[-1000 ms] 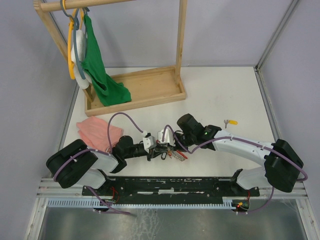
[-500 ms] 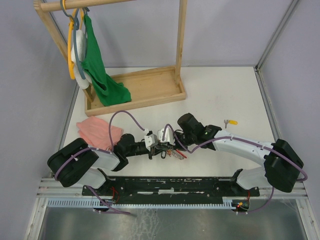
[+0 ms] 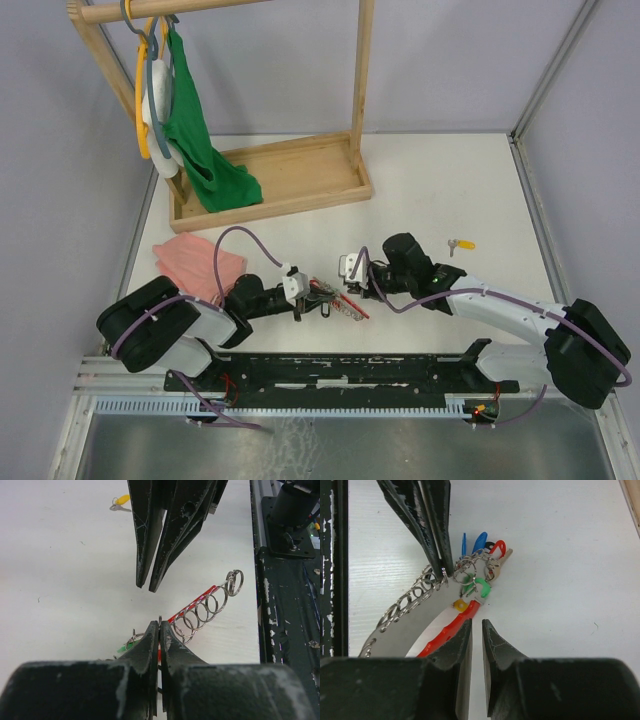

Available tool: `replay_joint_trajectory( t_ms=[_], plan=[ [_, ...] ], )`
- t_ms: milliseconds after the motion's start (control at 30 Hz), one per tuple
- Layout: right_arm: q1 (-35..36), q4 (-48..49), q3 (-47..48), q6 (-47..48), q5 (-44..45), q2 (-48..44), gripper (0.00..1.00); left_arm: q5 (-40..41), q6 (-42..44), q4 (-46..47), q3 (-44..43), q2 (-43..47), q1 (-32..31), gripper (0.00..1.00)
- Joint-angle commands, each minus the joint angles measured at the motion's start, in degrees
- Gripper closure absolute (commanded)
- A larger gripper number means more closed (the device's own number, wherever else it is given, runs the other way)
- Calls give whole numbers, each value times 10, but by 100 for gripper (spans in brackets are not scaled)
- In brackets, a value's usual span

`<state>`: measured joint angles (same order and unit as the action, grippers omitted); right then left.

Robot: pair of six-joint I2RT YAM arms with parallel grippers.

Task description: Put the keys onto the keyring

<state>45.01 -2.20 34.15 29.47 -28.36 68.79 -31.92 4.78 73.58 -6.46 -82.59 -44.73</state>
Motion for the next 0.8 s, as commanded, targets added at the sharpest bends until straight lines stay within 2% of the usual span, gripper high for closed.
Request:
replay_joint_trajectory(
  t_ms=[0,267,767],
  plan=[
    [-20,135,-36,-42,-56,-12,79,11,-3,108,10,-6,1,97],
    [-22,230,-67,-69,-137,24,75,11,-2,162,22,-25,1,97],
    [-22,294,-80,-115,-178,58,74,22,-15,200,23,-49,0,97]
  ],
)
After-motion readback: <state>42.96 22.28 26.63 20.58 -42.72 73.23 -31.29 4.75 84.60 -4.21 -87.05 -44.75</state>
